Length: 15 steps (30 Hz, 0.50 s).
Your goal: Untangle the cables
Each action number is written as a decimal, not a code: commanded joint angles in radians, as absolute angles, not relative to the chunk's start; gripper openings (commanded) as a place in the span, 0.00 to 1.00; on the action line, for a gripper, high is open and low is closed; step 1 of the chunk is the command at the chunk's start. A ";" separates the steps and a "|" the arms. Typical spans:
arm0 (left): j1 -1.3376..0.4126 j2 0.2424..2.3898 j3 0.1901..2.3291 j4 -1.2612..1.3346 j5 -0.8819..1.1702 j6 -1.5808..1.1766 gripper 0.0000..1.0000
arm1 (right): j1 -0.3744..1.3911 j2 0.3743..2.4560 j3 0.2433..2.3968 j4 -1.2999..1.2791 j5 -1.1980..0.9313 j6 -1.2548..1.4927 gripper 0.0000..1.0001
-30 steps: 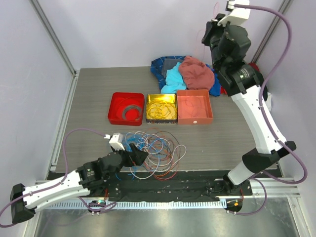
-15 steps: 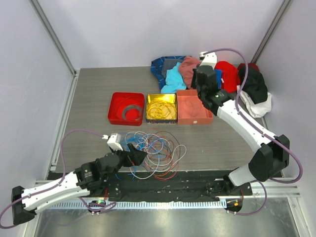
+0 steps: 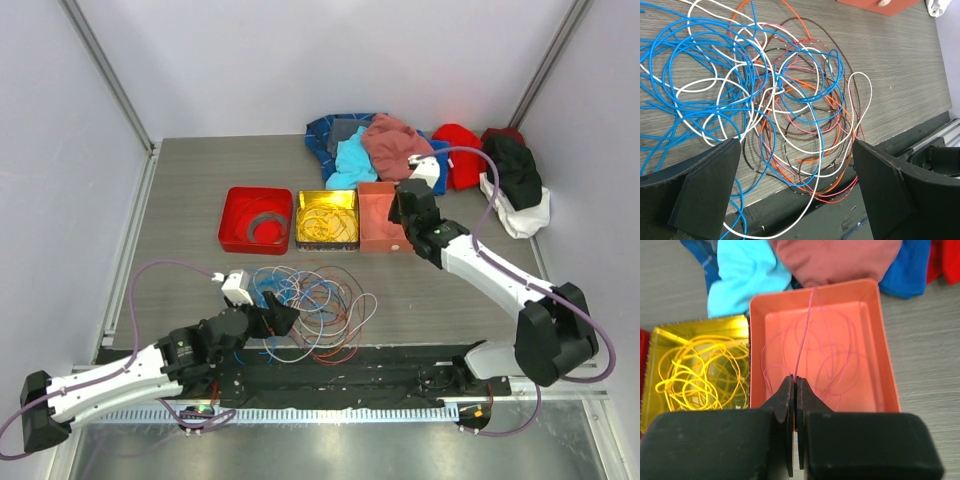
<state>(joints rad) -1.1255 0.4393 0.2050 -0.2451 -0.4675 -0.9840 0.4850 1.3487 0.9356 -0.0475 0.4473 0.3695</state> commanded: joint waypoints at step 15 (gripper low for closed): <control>-1.127 0.308 0.207 -0.324 -0.538 -0.979 1.00 | 0.512 1.419 1.072 -0.077 0.454 0.394 0.63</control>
